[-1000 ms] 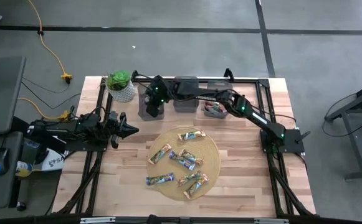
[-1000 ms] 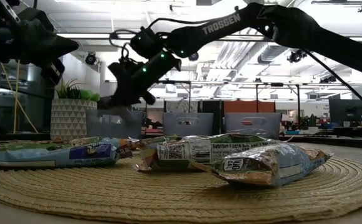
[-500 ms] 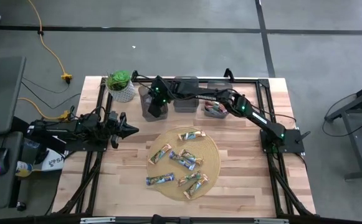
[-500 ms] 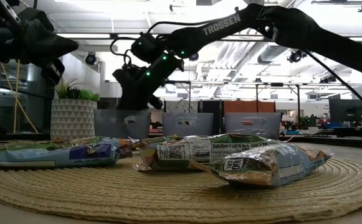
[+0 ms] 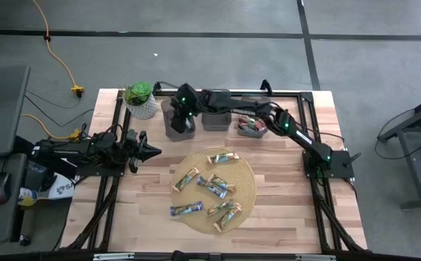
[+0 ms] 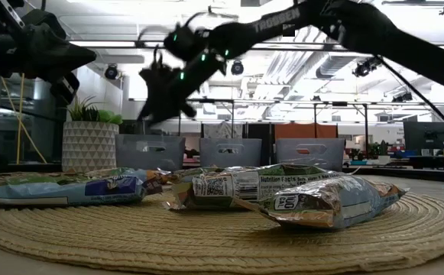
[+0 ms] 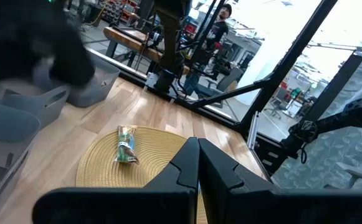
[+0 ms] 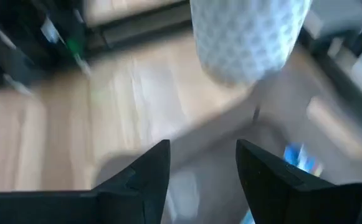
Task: Pick and place Granola Bars by type
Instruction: Put the blue granola bar into the left black bin
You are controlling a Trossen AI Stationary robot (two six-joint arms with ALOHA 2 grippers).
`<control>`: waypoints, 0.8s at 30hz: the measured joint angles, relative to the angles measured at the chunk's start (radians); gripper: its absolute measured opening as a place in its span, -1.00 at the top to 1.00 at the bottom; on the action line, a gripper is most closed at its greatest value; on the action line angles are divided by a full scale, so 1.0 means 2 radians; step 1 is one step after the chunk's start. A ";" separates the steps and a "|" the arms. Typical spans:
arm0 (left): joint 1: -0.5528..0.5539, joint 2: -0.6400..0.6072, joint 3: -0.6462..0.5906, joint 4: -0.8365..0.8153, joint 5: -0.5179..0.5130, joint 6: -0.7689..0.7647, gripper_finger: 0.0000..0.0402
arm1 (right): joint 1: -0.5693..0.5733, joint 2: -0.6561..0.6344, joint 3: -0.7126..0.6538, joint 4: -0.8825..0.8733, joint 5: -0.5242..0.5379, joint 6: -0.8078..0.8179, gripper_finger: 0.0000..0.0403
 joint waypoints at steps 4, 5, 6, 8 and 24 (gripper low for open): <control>0.000 0.000 0.000 -0.001 0.000 0.000 1.00 | 0.003 -0.036 0.001 -0.009 -0.006 -0.024 0.17; 0.000 0.000 0.000 -0.002 0.000 0.000 1.00 | 0.005 -0.047 0.001 -0.016 -0.010 -0.027 0.17; 0.000 0.000 0.000 -0.001 0.000 0.000 1.00 | 0.008 -0.057 0.001 -0.031 -0.016 -0.032 0.17; 0.000 0.000 0.000 -0.002 0.000 0.000 1.00 | 0.022 -0.079 0.001 -0.060 -0.023 -0.044 0.17; 0.000 0.000 0.000 -0.003 0.000 0.000 1.00 | 0.208 -0.131 -0.024 -0.271 0.075 0.019 0.17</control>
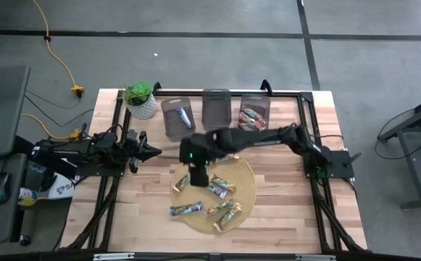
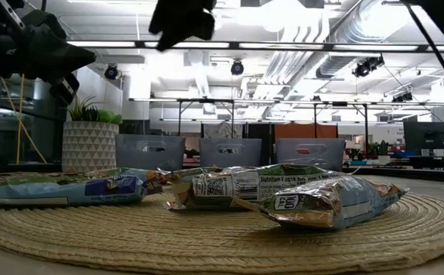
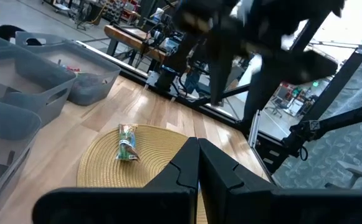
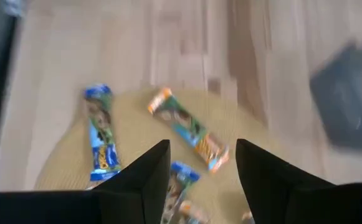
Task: Pick and place Granola Bars by type
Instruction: Put the blue granola bar into the left black bin
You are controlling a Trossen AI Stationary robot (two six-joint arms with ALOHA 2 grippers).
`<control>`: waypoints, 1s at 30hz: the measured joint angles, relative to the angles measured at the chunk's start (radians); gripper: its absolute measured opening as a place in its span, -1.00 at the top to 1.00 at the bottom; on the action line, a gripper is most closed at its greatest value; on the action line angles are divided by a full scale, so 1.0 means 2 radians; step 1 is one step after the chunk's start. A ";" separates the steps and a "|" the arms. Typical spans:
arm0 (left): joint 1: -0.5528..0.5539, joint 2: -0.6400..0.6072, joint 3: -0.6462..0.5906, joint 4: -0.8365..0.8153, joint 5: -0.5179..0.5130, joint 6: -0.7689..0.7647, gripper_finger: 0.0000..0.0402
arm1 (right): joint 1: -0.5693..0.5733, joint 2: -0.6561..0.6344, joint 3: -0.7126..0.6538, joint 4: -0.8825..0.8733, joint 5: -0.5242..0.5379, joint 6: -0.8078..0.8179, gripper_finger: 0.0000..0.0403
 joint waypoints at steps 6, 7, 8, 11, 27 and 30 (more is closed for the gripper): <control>0.000 0.000 0.000 0.000 0.000 0.000 1.00 | 0.028 0.000 -0.090 0.001 0.035 0.201 0.17; 0.000 0.000 0.000 0.000 0.000 0.000 1.00 | 0.031 0.000 -0.104 0.006 0.034 0.228 0.17; 0.000 0.000 0.000 0.000 0.000 0.000 1.00 | 0.033 0.000 -0.120 0.014 0.033 0.254 0.17; 0.000 0.000 0.000 0.000 0.000 0.000 1.00 | 0.038 0.001 -0.159 0.036 0.025 0.298 0.17; 0.000 0.000 0.000 0.000 0.000 0.000 1.00 | 0.046 0.001 -0.255 0.108 -0.017 0.294 0.17; 0.000 0.000 0.000 0.000 0.000 0.000 1.00 | 0.044 0.001 -0.256 0.107 -0.016 0.292 0.17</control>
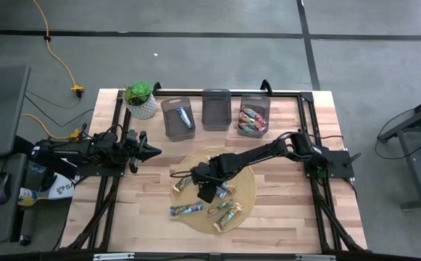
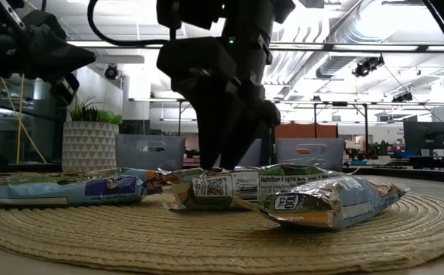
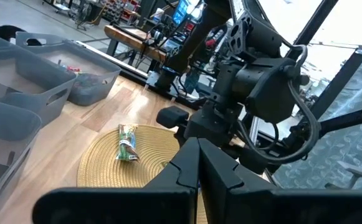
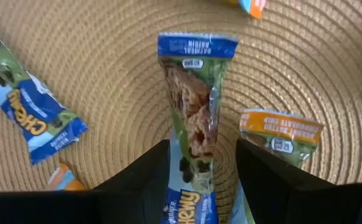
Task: Pick and place Granola Bars by type
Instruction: Put the blue granola bar into the left black bin
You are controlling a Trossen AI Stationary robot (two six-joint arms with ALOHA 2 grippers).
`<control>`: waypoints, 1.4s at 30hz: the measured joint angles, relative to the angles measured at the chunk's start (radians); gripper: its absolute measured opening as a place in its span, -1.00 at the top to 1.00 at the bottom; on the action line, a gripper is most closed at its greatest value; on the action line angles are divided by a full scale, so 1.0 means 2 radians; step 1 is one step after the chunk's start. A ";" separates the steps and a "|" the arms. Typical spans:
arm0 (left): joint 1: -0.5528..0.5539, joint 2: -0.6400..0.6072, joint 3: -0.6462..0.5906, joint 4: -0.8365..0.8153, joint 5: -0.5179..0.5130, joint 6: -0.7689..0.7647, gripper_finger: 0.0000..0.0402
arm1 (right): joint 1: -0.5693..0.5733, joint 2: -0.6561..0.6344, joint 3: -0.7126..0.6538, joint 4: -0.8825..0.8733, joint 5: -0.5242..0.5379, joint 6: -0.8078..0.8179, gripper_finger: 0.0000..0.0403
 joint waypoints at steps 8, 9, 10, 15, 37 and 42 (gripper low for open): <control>0.000 0.000 0.000 0.000 0.000 0.000 1.00 | 0.002 0.000 0.000 0.017 -0.006 0.004 0.17; 0.000 0.000 0.000 0.000 0.000 0.000 1.00 | 0.003 0.000 0.000 0.018 -0.003 0.003 0.17; 0.000 0.000 0.000 0.000 0.000 0.000 1.00 | 0.005 0.000 0.000 0.019 0.001 0.003 0.17; 0.000 0.000 0.000 0.000 0.000 0.000 1.00 | 0.007 0.000 0.000 0.020 0.001 0.000 0.17; 0.000 0.000 0.000 -0.004 0.000 0.000 1.00 | 0.013 0.021 0.002 0.034 0.008 -0.008 0.17; 0.000 0.000 0.000 -0.004 0.000 0.000 1.00 | 0.016 0.032 0.003 0.036 0.005 -0.022 0.17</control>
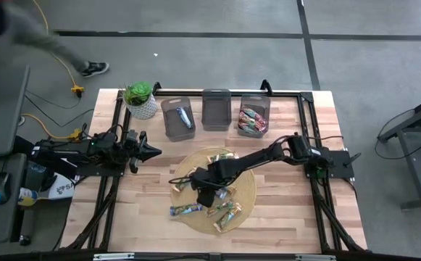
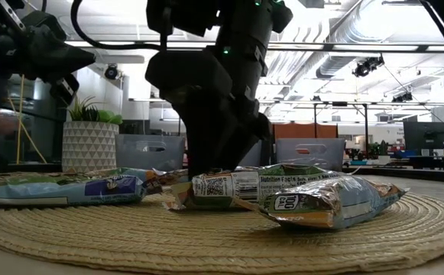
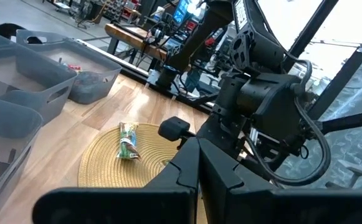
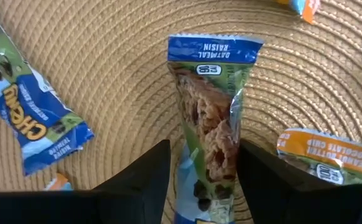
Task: Pick and place Granola Bars by type
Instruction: Put the blue granola bar into the left black bin
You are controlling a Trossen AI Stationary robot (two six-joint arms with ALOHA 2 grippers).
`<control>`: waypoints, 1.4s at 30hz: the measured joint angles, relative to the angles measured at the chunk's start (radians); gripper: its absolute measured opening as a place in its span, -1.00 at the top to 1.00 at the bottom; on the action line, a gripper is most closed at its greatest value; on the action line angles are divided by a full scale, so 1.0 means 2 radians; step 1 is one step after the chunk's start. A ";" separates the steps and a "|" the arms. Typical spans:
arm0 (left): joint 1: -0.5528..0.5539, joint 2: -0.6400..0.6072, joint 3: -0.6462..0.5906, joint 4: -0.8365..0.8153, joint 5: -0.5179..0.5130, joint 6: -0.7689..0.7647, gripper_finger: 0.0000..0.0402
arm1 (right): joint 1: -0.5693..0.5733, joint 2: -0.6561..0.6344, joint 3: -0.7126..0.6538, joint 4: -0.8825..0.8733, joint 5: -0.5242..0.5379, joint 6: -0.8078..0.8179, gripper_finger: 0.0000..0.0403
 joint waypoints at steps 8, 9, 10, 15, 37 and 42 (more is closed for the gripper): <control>0.000 0.000 0.000 -0.005 0.000 0.000 1.00 | 0.008 0.004 0.000 -0.005 0.044 -0.049 0.25; 0.000 0.000 0.000 -0.005 0.000 0.000 1.00 | 0.008 0.005 0.000 -0.006 0.046 -0.056 0.28; 0.000 0.000 0.000 -0.005 0.000 0.000 1.00 | 0.008 0.005 0.000 -0.006 0.046 -0.063 0.30; 0.000 0.000 0.000 -0.007 0.000 0.000 1.00 | 0.008 0.005 -0.001 -0.006 0.059 -0.088 0.39; 0.000 0.000 0.000 -0.007 0.000 0.000 1.00 | 0.005 -0.003 -0.002 0.037 0.046 -0.090 0.61; 0.000 0.000 0.000 -0.007 0.000 0.000 1.00 | 0.005 -0.004 -0.002 0.066 0.033 -0.087 0.61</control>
